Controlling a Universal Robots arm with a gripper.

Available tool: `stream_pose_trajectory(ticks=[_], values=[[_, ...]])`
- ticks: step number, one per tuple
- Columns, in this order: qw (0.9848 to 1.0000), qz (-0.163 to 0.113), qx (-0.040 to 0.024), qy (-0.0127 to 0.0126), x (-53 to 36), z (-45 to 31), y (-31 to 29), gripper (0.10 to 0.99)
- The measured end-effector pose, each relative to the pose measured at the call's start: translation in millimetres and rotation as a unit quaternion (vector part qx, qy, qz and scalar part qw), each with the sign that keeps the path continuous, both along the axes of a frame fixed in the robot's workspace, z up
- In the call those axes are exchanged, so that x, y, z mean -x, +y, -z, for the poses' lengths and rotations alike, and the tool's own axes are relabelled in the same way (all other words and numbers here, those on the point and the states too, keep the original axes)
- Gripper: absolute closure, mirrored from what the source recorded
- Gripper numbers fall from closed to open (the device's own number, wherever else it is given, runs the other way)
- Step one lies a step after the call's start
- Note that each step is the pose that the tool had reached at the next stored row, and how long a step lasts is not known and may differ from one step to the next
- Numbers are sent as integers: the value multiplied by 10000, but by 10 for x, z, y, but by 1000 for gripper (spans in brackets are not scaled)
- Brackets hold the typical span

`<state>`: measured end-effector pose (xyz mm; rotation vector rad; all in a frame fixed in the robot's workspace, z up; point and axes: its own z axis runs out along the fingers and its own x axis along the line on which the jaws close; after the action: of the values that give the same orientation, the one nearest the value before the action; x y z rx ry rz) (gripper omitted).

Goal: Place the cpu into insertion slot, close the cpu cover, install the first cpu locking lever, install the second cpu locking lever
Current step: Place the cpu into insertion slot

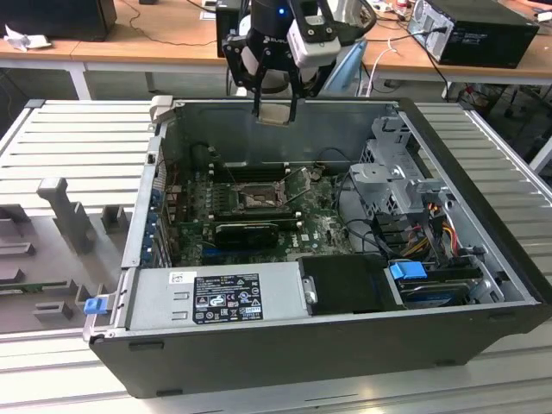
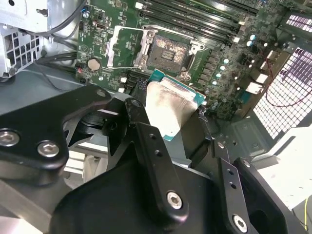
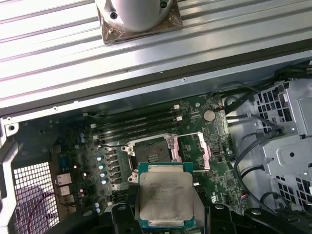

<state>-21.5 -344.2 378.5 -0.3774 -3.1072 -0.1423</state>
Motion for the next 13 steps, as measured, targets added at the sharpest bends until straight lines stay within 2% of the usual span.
stream_pose_trajectory(ticks=[13], values=[[9997, 239, 2, 1, 0, 24, 0, 557]])
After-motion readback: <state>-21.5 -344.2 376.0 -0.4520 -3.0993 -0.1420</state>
